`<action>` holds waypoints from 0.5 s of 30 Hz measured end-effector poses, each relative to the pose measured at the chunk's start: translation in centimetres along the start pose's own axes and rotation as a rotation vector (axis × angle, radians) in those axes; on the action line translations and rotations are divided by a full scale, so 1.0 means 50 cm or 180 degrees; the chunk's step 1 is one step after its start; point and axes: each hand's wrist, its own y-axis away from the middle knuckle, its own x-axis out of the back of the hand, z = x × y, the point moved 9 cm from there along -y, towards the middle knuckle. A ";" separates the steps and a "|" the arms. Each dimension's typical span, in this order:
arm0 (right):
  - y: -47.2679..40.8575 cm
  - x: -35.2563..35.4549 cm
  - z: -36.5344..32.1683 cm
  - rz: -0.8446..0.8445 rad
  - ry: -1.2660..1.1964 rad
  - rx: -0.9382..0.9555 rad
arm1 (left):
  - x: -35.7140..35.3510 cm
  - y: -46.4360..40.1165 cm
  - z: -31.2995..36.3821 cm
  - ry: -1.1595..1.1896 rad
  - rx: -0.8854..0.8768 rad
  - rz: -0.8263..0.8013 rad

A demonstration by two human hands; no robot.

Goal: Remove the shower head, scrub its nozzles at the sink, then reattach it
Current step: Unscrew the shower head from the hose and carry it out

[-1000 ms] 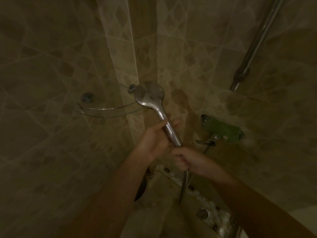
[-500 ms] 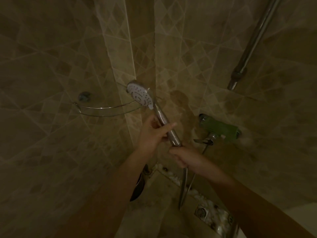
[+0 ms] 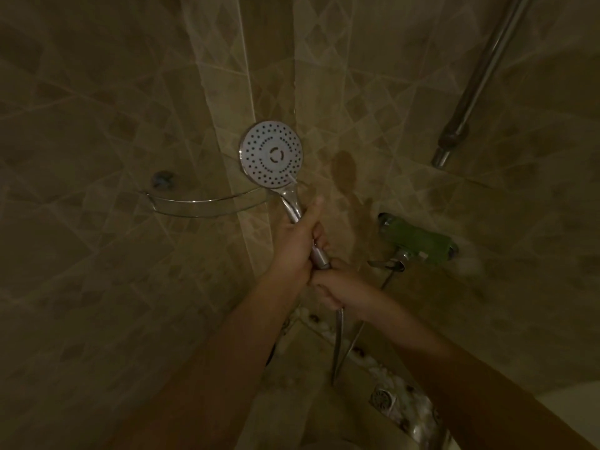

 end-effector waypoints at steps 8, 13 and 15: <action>-0.009 0.048 0.002 0.0639 0.0055 0.0122 | -0.011 0.006 -0.009 0.0407 0.0340 -0.0189; -0.004 0.049 -0.005 0.0660 0.0199 0.0248 | -0.012 -0.003 0.008 0.0147 -0.0235 -0.0616; -0.002 0.055 -0.010 0.0666 0.0315 0.0327 | -0.010 -0.004 0.015 0.0185 -0.0283 -0.0719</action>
